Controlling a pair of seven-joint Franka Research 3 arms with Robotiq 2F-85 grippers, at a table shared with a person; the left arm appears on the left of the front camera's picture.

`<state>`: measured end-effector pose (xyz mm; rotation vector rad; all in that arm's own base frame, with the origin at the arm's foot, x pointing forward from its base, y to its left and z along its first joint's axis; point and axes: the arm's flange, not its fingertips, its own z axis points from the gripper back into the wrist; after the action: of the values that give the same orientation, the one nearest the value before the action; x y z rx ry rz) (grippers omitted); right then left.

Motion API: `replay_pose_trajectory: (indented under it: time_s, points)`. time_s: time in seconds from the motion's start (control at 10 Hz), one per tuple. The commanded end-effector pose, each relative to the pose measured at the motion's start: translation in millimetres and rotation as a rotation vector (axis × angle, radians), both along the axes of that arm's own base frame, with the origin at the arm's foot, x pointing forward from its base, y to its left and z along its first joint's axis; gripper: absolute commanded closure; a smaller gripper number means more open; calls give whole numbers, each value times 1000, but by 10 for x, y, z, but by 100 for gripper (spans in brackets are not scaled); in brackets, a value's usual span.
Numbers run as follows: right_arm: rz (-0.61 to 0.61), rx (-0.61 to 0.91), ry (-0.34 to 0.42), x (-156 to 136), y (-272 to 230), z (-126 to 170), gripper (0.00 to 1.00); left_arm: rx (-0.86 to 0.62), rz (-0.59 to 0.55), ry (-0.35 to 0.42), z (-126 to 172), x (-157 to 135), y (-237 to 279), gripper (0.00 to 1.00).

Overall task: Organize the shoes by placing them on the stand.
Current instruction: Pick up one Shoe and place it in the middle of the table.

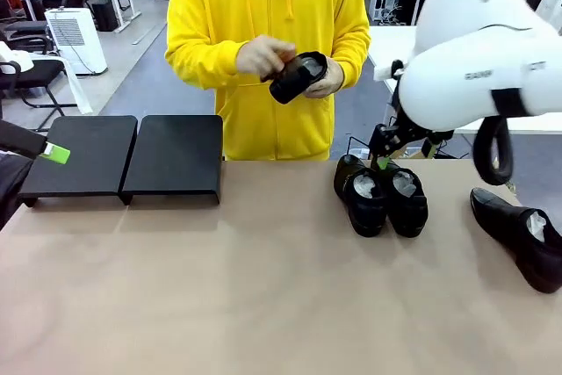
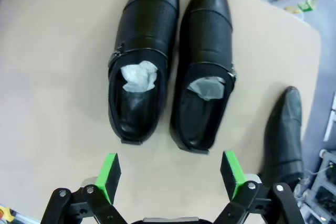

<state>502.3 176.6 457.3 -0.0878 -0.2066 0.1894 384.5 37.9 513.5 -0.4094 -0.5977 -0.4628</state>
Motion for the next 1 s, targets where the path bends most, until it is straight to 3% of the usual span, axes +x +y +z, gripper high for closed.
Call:
replay_pose_trajectory:
  time_s: [0.0, 0.2, 0.6, 0.9]
  points:
    - [-37, -17, 13, 192, 107, -36, 4, -18, -16, -9, -2, -2, 17, 0]
    - [-115, 18, 8, 213, 113, -88, 36, -18, -16, -9, -2, -2, 17, 0]
    - [-180, 63, -1, 212, 87, -132, 36, -18, -16, -9, -2, -2, 17, 0]
    - [-204, 110, -9, 322, 135, -329, 36, -18, -16, -9, -2, -2, 17, 0]
